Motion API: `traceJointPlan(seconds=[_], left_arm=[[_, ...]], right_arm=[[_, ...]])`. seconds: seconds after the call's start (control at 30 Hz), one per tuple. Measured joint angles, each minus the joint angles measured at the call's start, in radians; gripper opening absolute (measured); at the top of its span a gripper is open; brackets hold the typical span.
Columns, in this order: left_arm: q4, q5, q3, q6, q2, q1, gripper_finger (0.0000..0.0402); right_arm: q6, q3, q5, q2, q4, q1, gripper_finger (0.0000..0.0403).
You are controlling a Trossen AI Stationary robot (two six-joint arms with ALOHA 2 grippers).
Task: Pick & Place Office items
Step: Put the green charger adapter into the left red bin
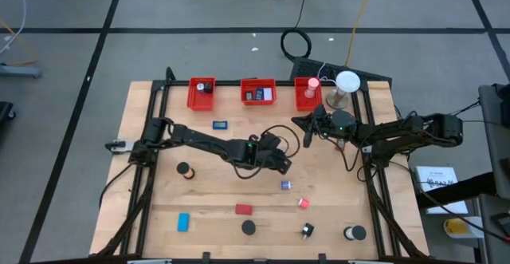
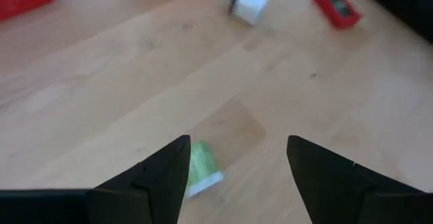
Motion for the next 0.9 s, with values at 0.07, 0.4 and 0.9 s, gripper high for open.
traceJointPlan(seconds=[0.07, 0.4, 0.9], left_arm=[[0.014, -0.008, 0.002, -0.030, 0.015, 0.004, 0.0250], [-0.014, -0.002, -0.001, -0.094, 0.078, 0.024, 0.0251], [-0.047, 0.003, -0.001, -0.140, 0.136, 0.018, 0.0246]], right_arm=[[0.000, 0.000, 0.000, 0.000, -0.002, 0.000, 0.0007], [0.000, 0.000, 0.000, 0.000, 0.003, 0.000, 0.0008], [0.000, -0.001, 0.000, 0.000, -0.004, 0.000, 0.0008]])
